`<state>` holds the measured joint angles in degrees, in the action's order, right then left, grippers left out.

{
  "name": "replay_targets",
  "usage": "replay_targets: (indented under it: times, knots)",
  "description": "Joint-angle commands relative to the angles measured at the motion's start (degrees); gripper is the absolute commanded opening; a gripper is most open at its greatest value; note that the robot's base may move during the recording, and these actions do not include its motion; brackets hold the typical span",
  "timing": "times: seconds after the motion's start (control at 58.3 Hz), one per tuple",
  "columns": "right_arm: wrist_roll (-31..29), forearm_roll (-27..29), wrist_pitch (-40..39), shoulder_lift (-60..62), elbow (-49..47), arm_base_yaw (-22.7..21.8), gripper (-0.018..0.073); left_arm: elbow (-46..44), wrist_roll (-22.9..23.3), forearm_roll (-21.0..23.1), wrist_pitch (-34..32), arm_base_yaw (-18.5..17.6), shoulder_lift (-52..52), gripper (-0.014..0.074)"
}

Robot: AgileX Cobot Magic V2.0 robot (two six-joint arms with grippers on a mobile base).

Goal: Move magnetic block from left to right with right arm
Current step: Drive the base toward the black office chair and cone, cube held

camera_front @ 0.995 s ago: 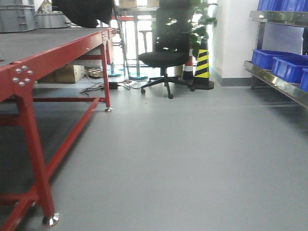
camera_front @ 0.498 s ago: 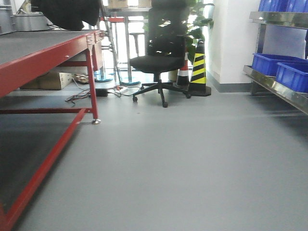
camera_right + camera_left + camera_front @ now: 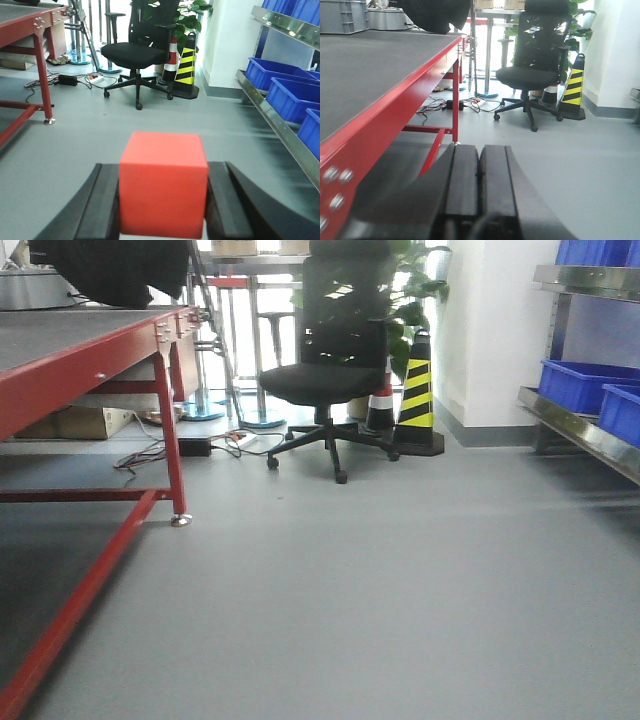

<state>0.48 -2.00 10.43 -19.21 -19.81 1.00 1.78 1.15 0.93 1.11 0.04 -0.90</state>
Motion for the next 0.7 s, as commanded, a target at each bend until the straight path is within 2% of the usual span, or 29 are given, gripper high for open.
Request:
replay_targets:
  times: [0.0,0.686]
  knots:
    - [-0.48,-0.45,-4.99,-0.39,-1.67,-0.35,0.0392,0.59,0.06,0.36,-4.7,-0.14,-0.53,-0.0117]
    - [-0.48,-0.45,-4.99,-0.39,-1.67,-0.35,0.0392,0.59,0.06,0.36,-4.7,-0.14,-0.53,-0.0117]
